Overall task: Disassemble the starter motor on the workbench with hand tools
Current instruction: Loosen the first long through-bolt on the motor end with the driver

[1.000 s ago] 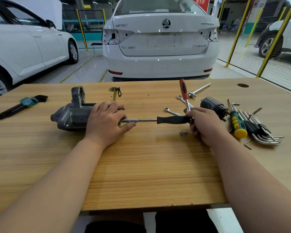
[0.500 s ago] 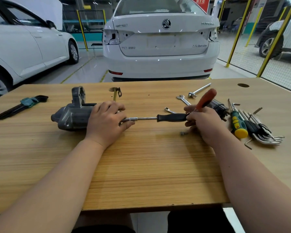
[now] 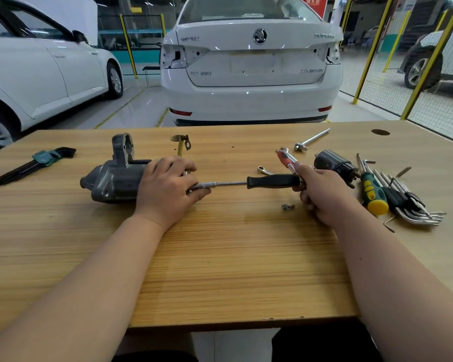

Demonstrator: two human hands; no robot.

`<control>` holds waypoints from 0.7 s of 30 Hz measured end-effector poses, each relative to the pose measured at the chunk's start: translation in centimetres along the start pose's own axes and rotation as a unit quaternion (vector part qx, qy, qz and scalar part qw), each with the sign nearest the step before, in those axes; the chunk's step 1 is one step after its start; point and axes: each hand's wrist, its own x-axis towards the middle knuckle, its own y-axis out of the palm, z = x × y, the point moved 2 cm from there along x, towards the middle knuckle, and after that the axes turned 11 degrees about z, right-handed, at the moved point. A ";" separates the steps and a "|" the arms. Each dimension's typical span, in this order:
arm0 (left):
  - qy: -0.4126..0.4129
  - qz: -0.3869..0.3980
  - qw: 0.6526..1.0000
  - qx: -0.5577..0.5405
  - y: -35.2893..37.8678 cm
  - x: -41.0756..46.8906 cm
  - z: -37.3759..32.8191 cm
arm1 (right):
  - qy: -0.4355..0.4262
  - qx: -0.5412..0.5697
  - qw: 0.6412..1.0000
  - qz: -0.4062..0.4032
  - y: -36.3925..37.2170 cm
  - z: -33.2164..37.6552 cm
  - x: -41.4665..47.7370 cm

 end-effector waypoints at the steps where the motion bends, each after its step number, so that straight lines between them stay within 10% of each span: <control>1: 0.001 -0.001 1.000 0.001 0.0 0.0 0.0 | 0.001 -0.004 1.000 0.002 0.0 0.0 0.0; 21: -0.011 0.014 1.000 -0.010 -0.2 -0.1 -0.2 | -0.065 0.007 0.997 0.039 0.3 0.3 -0.2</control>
